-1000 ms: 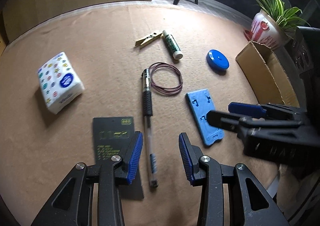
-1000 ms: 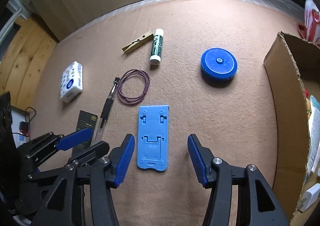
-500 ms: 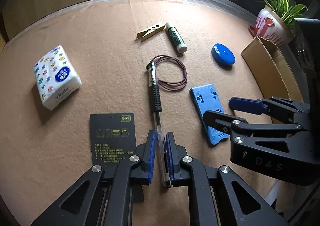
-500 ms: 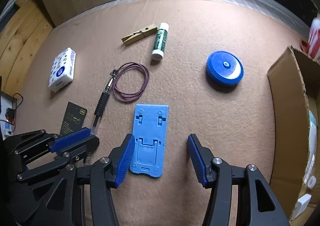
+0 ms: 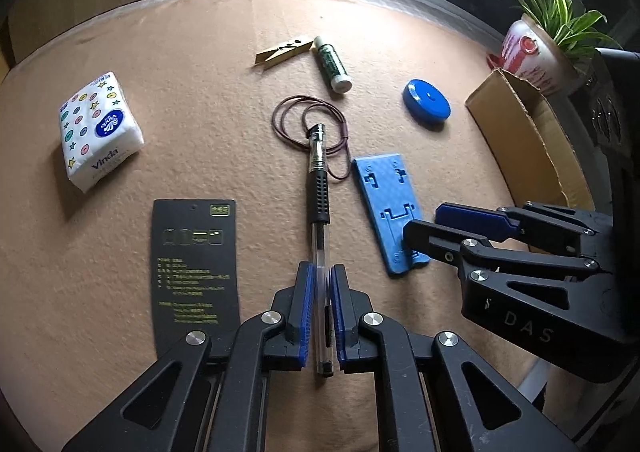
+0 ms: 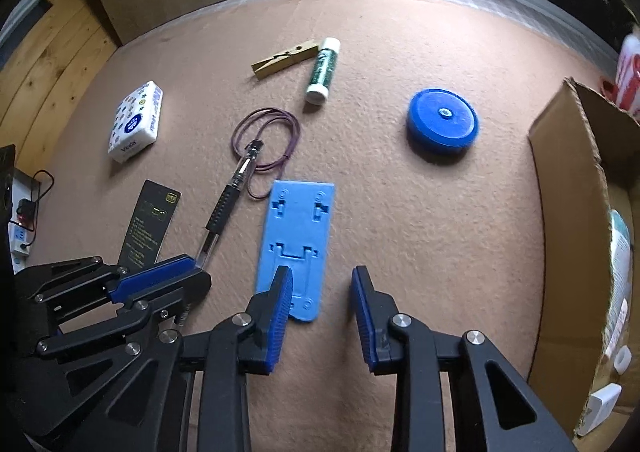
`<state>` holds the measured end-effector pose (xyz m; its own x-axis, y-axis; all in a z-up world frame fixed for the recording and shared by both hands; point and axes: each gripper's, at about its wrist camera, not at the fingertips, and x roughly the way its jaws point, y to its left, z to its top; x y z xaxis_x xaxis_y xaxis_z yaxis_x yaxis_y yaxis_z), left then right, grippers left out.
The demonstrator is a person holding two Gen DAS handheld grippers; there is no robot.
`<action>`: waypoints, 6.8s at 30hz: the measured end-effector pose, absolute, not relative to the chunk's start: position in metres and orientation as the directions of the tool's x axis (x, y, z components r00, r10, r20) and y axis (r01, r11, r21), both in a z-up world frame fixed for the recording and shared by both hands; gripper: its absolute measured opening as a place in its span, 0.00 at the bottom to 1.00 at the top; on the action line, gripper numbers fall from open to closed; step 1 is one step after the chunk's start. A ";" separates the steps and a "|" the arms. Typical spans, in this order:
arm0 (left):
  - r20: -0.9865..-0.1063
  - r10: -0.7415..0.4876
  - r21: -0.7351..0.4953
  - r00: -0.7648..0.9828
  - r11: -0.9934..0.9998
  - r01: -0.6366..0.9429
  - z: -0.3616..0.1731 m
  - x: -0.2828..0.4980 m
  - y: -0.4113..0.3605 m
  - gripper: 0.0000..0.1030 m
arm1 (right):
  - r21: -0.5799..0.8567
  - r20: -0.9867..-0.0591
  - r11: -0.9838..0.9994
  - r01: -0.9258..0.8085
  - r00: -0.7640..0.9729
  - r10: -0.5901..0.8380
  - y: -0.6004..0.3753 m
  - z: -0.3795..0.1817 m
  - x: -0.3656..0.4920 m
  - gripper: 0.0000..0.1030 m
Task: Organize objects
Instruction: 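Grasp the black pen with the left tool while the right tool approaches the blue stand, then lift the pen with the left tool while the right tool grasps the blue stand, then carry the pen and blue stand to the box and release both, then move both tools back over the table toward the glue stick and cord, then grasp the white glue stick with the right tool while the left tool grasps the purple cord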
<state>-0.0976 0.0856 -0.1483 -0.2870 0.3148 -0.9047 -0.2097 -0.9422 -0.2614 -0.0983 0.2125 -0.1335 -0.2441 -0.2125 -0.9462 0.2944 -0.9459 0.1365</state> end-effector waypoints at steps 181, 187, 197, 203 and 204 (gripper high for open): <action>-0.880 0.380 -0.352 -0.287 -0.925 -0.144 -0.151 -0.153 0.088 0.02 | 0.168 -0.944 -0.946 0.277 -0.231 -0.235 0.207 -0.128 -0.198 0.14; -0.870 0.411 -0.389 -0.273 -0.911 -0.135 -0.149 -0.136 0.084 0.02 | 0.209 -0.935 -0.946 0.250 -0.232 -0.268 0.225 -0.125 -0.166 0.13; -0.816 0.482 -0.456 -0.319 -0.876 -0.157 -0.112 -0.120 0.079 0.02 | 0.265 -0.909 -0.944 0.197 -0.276 -0.313 0.263 -0.107 -0.112 0.13; -0.784 0.509 -0.476 -0.356 -0.861 -0.182 -0.080 -0.116 0.079 0.01 | 0.254 -0.883 -0.948 0.191 -0.355 -0.308 0.284 -0.075 -0.089 0.13; -0.779 0.513 -0.478 -0.361 -0.858 -0.189 -0.075 -0.115 0.080 0.01 | 0.249 -0.879 -0.950 0.189 -0.368 -0.303 0.288 -0.071 -0.088 0.13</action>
<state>-0.1152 0.0800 -0.0751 -0.3607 0.5131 -0.7788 -0.1888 -0.8579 -0.4778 -0.0878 0.2880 -0.0707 -0.3679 -0.3032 -0.8791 0.1889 -0.9500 0.2487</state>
